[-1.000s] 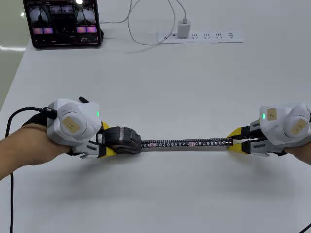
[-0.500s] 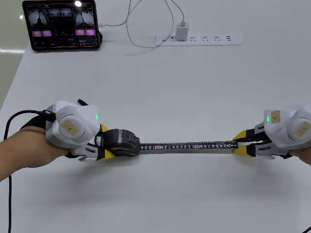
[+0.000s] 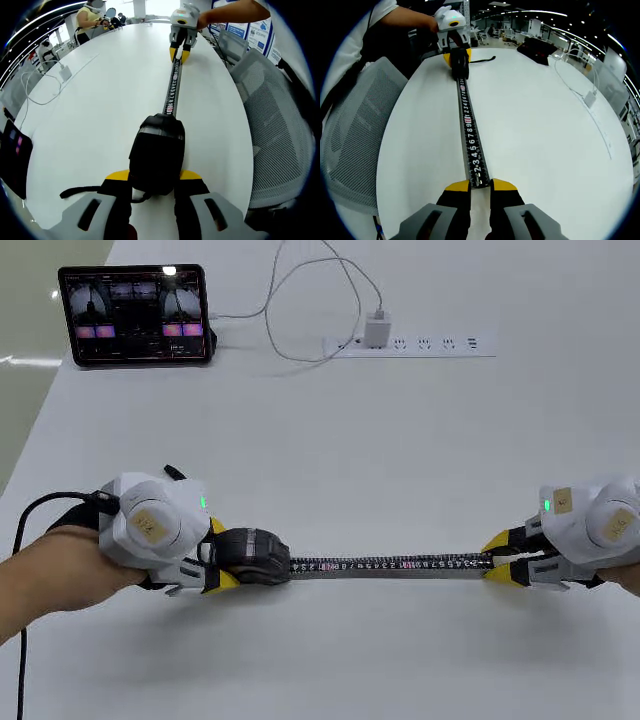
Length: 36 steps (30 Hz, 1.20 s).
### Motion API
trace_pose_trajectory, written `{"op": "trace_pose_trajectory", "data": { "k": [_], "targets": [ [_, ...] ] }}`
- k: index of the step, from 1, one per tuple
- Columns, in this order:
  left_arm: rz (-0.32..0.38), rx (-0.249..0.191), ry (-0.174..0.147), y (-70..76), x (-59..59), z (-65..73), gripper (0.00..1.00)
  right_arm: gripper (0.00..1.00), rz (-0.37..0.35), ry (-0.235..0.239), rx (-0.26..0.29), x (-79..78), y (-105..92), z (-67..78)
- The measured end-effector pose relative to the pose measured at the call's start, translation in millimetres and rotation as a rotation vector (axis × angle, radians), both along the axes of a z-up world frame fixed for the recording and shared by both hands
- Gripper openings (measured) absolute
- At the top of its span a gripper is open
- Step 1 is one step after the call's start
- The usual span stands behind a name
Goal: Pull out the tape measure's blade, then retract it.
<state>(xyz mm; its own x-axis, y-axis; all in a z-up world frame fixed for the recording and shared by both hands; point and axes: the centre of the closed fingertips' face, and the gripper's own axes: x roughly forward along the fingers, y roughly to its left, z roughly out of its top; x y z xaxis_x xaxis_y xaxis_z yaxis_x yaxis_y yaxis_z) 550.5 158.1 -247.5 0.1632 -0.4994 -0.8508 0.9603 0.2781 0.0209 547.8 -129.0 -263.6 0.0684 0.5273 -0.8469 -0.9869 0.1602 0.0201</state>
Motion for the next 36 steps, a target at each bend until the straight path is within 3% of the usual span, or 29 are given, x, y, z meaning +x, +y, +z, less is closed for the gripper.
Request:
{"op": "trace_pose_trajectory", "data": {
  "k": [10, 28, 33, 36],
  "targets": [
    [0.003, 0.002, -0.003, -0.1, 0.5, -0.3, 0.28, 0.11, 0.015, 0.011, -0.027, -0.9, -1.1, -0.1],
    [0.015, -0.001, 0.008, -0.4, -0.3, 1.1, 0.29, 0.17, -0.015, 0.044, -0.02, -3.6, -0.3, -1.1],
    [0.043, -0.006, 0.025, 0.6, 0.5, 2.0, 0.4, 0.25, -0.041, 0.045, -0.008, -0.3, -2.9, 0.6],
    [0.041, -0.011, 0.026, 0.3, -0.4, 4.3, 0.4, 0.26, -0.048, 0.044, -0.006, -0.4, -2.4, 2.8]
  ]
}}
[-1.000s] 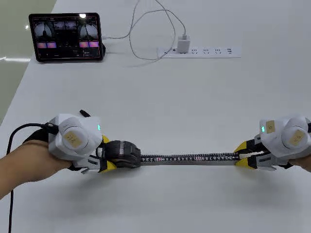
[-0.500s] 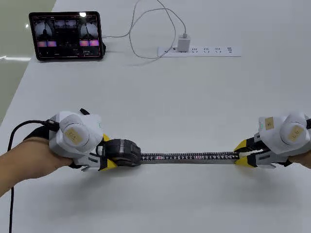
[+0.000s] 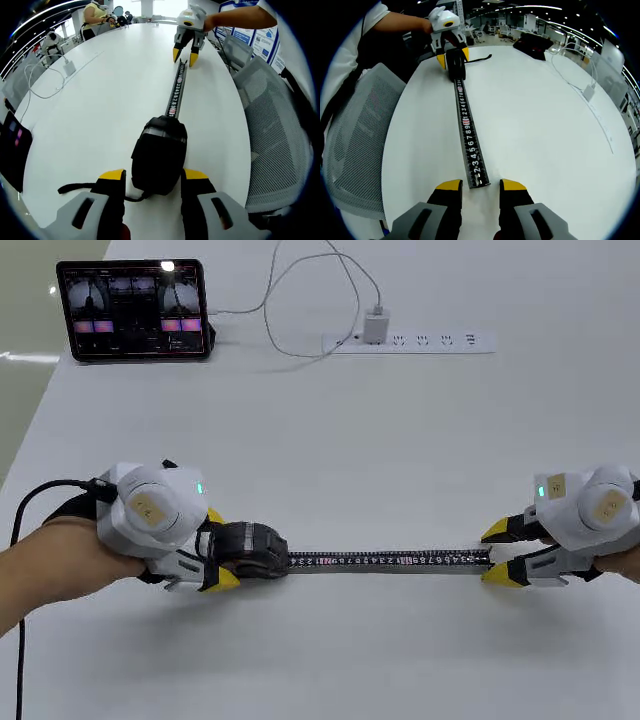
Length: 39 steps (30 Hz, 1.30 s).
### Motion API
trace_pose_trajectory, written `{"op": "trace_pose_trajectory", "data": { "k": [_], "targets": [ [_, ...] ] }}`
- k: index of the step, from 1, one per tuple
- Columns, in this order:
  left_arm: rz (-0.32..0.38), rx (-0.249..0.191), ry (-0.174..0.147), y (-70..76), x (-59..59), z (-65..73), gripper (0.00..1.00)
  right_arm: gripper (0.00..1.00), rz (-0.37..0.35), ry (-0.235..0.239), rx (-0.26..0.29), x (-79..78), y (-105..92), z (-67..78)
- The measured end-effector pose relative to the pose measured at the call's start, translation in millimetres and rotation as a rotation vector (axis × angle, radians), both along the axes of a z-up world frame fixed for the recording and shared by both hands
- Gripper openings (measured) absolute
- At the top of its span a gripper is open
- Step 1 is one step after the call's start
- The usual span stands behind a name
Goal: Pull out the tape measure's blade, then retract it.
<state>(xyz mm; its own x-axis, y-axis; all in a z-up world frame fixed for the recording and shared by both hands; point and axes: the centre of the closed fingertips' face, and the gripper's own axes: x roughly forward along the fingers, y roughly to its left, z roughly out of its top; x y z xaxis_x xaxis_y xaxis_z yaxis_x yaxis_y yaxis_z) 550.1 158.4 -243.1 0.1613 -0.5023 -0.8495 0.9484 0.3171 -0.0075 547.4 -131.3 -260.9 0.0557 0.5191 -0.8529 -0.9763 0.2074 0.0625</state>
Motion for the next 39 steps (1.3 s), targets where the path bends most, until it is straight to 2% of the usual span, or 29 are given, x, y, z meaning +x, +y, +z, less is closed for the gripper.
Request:
{"op": "trace_pose_trajectory", "data": {
  "k": [7, 10, 13, 16, 20, 23, 25, 35, 37, 39],
  "targets": [
    [0.005, -0.007, -0.005, -1.3, 0.2, 2.4, 0.4, 0.26, -0.006, 0.002, 0.002, -2.6, 0.8, 1.7],
    [0.019, -0.017, -0.004, -0.7, -0.1, 4.8, 0.41, 0.27, -0.038, 0.001, 0.029, -1.8, 1.8, 6.9],
    [0.056, -0.053, 0.01, -0.3, -0.9, 7.6, 0.43, 0.29, -0.078, 0.006, 0.065, -2.0, 3.8, 10.3],
    [0.075, -0.065, -0.012, 1.9, -1.1, 10.7, 0.46, 0.32, -0.116, 0.004, 0.085, -3.4, 4.5, 11.0],
    [0.13, -0.095, -0.016, 6.5, -2.2, 15.0, 0.47, 0.35, -0.156, -0.023, 0.109, -2.2, 4.7, 15.9],
    [0.167, -0.097, -0.022, 11.3, -3.4, 16.3, 0.48, 0.36, -0.178, -0.046, 0.12, -2.0, 5.9, 19.7],
    [0.195, -0.111, -0.014, 13.3, -5.4, 17.6, 0.49, 0.37, -0.197, -0.054, 0.128, -2.7, 6.0, 21.9],
    [0.295, -0.162, -0.048, 20.7, -11.0, 27.8, 0.52, 0.44, -0.284, -0.088, 0.16, -8.6, 3.4, 35.2],
    [0.315, -0.176, -0.036, 21.9, -14.7, 28.6, 0.54, 0.44, -0.306, -0.098, 0.172, -8.3, 2.2, 39.2],
    [0.322, -0.174, -0.049, 24.4, -15.9, 29.1, 0.55, 0.45, -0.311, -0.104, 0.174, -9.5, 2.0, 41.0]
  ]
}}
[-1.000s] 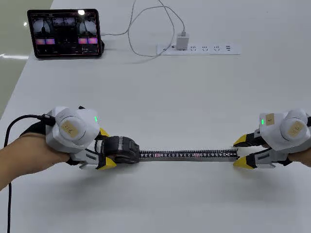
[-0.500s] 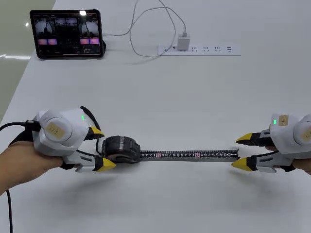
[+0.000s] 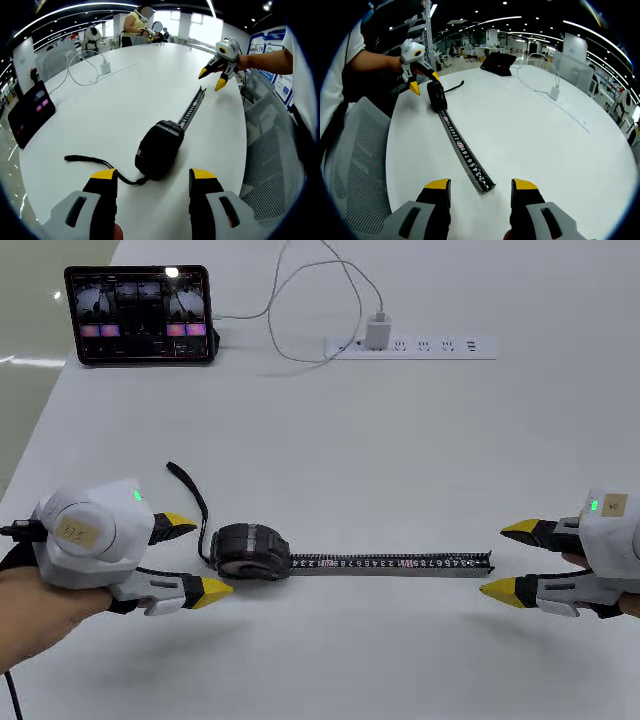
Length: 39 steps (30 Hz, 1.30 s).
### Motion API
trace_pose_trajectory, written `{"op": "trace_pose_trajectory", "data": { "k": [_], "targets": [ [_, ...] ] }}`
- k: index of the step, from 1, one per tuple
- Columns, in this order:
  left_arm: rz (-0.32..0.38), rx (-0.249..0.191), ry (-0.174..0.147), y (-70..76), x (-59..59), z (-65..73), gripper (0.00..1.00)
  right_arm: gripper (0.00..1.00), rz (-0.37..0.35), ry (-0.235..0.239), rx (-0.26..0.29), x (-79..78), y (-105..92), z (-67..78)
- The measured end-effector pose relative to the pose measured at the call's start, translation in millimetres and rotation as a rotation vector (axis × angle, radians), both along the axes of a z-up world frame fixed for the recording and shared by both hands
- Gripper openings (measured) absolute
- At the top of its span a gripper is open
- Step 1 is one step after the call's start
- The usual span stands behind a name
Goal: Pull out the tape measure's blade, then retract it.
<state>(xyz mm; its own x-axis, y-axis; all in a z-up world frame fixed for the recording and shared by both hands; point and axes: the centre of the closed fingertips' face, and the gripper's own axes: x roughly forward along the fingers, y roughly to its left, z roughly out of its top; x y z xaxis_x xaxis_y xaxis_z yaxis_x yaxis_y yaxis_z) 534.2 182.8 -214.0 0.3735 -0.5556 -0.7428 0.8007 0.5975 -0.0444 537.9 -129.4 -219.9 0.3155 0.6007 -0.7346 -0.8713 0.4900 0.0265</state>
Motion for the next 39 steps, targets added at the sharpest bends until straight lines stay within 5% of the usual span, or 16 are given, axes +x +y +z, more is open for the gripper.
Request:
{"op": "trace_pose_trajectory", "data": {
  "k": [9, 21, 39],
  "targets": [
    [0.053, -0.064, -0.03, 4.5, -9.6, 11.5, 0.58, 0.49, -0.028, -0.048, 0.005, -7.1, 3.1, 8.8],
    [0.11, -0.086, -0.103, 6.8, -21.2, 23.2, 0.66, 0.6, -0.087, -0.105, 0.045, -17.1, 6.1, 22.9],
    [0.22, -0.126, -0.115, 14.3, -44.4, 24.3, 0.72, 0.66, -0.122, -0.115, 0.077, -37.8, 9.6, 26.3]
  ]
}}
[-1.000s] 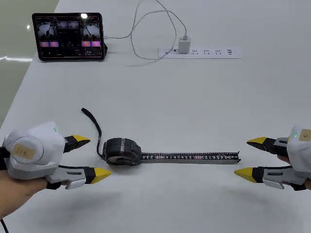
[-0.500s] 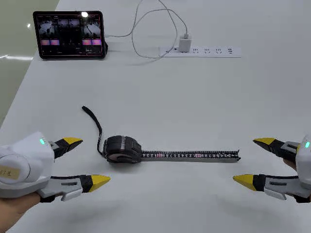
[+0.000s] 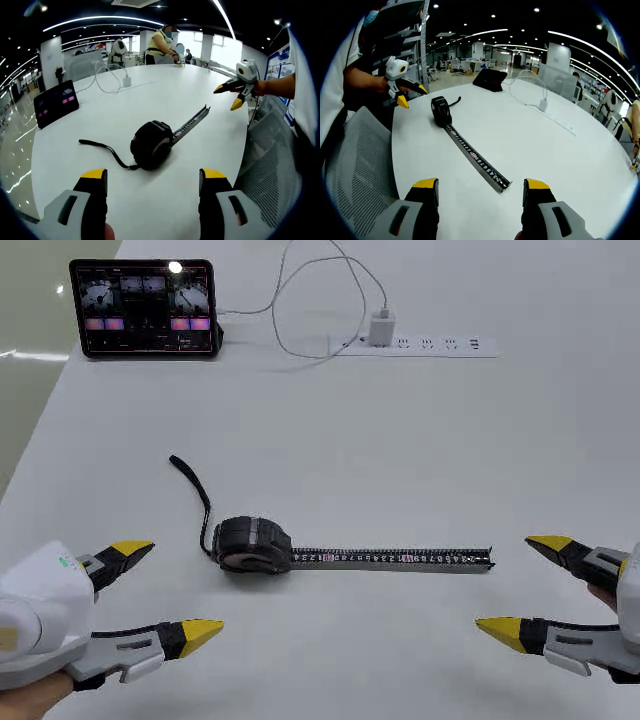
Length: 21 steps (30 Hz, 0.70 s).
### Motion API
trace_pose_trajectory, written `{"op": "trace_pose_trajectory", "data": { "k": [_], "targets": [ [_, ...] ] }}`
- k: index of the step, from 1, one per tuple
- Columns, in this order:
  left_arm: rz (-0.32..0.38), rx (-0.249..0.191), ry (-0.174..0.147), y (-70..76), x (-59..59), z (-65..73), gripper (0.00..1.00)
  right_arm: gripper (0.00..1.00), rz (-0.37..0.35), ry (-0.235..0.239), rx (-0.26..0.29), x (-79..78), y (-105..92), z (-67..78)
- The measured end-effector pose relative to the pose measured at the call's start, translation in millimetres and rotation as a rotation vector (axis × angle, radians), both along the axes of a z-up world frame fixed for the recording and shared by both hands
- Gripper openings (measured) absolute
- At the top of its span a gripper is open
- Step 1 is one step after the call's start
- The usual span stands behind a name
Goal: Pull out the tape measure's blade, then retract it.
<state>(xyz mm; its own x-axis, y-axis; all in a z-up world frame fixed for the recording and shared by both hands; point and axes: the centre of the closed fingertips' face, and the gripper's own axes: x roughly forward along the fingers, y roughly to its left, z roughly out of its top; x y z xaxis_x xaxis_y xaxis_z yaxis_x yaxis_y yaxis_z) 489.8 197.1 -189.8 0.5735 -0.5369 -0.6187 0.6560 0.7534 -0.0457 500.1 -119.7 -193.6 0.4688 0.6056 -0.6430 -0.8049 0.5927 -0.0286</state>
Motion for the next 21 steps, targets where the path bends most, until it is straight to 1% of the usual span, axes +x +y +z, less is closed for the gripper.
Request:
{"op": "trace_pose_trajectory", "data": {
  "k": [2, 4, 10, 13, 15, 16, 18, 21],
  "targets": [
    [0.004, 0.003, -0.001, 0.2, -3.1, -1.0, 0.73, 0.67, 0.001, 0.004, -0.002, -3.7, 0.6, -1.1],
    [0.011, -0.005, 0.005, 0.4, -4.5, -1.4, 0.73, 0.67, -0.001, 0.005, -0.002, -6.0, 0.7, -1.2],
    [0.045, -0.018, 0.004, 2.8, -9.5, -3.5, 0.75, 0.69, -0.017, 0.005, 0.006, -12.9, 0.8, -3.3],
    [0.065, -0.021, 0.006, 6.2, -11.6, -4.7, 0.76, 0.7, -0.031, 0.004, 0.014, -15.3, -0.4, -4.7],
    [0.086, -0.016, -0.002, 10.6, -12.2, -5.2, 0.76, 0.7, -0.04, 0.002, 0.009, -16.4, -2.3, -7.6],
    [0.088, -0.016, -0.001, 11.6, -13.0, -5.8, 0.76, 0.7, -0.045, 0.002, 0.011, -16.5, -2.8, -8.0],
    [0.098, -0.022, 0.011, 13.7, -15.3, -7.9, 0.77, 0.7, -0.052, 0.005, 0.016, -17.3, -3.2, -9.5],
    [0.102, -0.016, 0.015, 15.5, -18.6, -10.0, 0.77, 0.7, -0.053, 0.005, 0.015, -18.3, -2.0, -10.4]
  ]
}}
